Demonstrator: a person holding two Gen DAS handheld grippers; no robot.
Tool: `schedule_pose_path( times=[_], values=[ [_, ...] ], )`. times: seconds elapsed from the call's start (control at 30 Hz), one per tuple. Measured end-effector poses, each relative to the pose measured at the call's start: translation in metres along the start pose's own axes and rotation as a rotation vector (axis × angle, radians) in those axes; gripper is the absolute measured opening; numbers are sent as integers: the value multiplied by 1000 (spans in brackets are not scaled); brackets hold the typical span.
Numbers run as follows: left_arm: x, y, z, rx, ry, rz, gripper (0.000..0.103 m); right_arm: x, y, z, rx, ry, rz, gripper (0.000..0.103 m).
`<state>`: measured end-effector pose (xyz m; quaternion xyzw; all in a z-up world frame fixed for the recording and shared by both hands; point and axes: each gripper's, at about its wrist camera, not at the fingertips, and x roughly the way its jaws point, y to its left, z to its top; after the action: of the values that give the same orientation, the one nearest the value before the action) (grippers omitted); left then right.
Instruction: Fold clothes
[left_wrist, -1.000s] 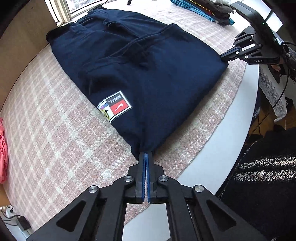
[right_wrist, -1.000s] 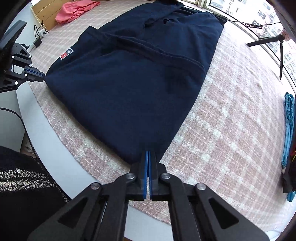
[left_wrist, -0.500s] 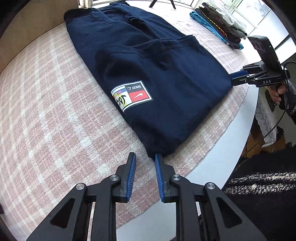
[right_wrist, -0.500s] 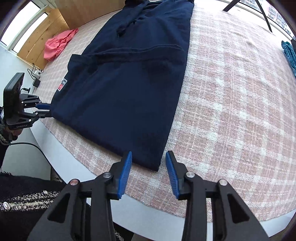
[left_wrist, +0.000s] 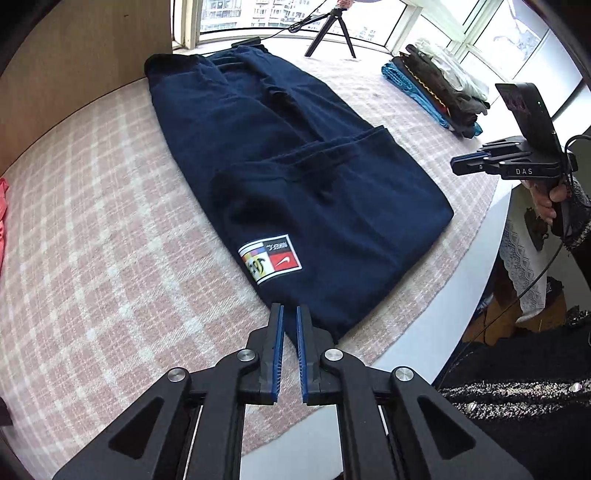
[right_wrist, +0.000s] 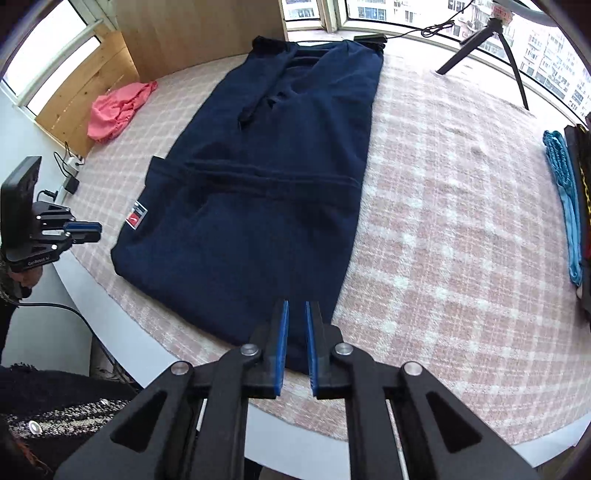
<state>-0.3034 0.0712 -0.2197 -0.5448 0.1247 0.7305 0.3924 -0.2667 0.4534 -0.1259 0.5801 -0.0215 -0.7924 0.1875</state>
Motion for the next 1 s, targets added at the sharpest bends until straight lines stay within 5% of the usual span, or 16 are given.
schedule_pose_path(
  times=[0.1, 0.23, 0.3, 0.37, 0.43, 0.53, 0.7, 0.8, 0.83, 0.87, 1.0],
  values=[
    [47, -41, 24, 38, 4, -41, 9, 15, 27, -8, -56, -15, 101, 10],
    [47, -26, 52, 62, 12, 107, 12, 107, 82, 21, -109, 66, 239, 10],
    [38, 10, 62, 1, 19, 255, 11, 137, 96, 34, -137, 68, 154, 10],
    [19, 32, 56, -90, -14, 291, 11, 135, 86, 45, -108, 33, 76, 11],
    [-3, 43, 43, -161, -47, 285, 16, 132, 79, 55, -88, 4, 15, 12],
    [-38, 56, 11, -253, -65, 192, 24, 119, 98, 57, -150, 14, 83, 13],
    [-18, 3, -25, -274, -38, -12, 25, 154, 155, 61, -261, 156, 366, 13],
    [-7, -6, -35, -253, 3, 28, 25, 175, 161, 60, -314, 193, 231, 13],
    [-3, -8, -38, -251, 13, 41, 25, 180, 160, 60, -331, 197, 165, 2],
    [0, -7, -41, -267, 15, 20, 25, 183, 157, 61, -331, 200, 116, 2],
    [8, -10, -43, -275, 15, -23, 21, 157, 154, 68, -283, 154, 216, 9]
  ],
)
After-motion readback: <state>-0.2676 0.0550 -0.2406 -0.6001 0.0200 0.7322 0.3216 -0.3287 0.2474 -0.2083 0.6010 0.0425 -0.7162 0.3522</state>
